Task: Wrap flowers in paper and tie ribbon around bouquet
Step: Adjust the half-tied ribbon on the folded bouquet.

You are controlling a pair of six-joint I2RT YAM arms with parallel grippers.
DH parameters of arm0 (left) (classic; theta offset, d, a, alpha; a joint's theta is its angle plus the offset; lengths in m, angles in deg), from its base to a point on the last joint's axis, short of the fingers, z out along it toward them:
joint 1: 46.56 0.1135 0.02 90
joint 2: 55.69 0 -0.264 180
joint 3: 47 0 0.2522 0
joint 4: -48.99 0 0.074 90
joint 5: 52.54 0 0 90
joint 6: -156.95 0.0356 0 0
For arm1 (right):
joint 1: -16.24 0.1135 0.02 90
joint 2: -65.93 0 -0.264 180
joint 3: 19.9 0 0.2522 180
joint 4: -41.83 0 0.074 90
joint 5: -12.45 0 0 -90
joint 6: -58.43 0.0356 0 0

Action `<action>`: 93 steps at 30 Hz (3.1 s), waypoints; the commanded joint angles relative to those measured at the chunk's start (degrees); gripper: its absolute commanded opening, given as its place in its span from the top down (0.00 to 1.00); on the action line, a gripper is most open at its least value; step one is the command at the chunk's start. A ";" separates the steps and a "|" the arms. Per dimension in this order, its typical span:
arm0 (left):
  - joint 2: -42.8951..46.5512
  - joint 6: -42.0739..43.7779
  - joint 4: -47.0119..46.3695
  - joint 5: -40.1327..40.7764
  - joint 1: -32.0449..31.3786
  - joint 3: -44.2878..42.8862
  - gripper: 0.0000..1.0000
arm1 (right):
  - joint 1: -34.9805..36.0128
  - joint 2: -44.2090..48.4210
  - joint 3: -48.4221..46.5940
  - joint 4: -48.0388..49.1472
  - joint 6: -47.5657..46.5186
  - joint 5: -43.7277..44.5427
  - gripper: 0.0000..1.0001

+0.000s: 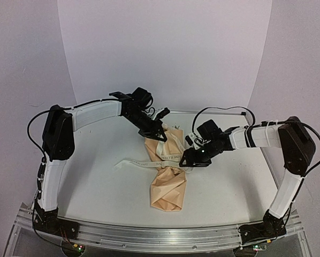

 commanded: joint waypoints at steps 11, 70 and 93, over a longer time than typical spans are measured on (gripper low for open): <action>1.55 1.04 0.01 0.72 0.32 -0.92 1.00 | 0.21 -0.40 -1.65 2.03 3.74 0.02 0.71; 0.62 2.60 3.18 0.21 1.57 -3.04 1.00 | -2.70 -0.78 -5.11 -1.29 -29.41 -11.96 0.87; 1.48 2.73 2.63 -0.31 1.90 -1.97 1.00 | -2.51 -4.62 -8.48 -7.02 -32.47 -13.37 0.55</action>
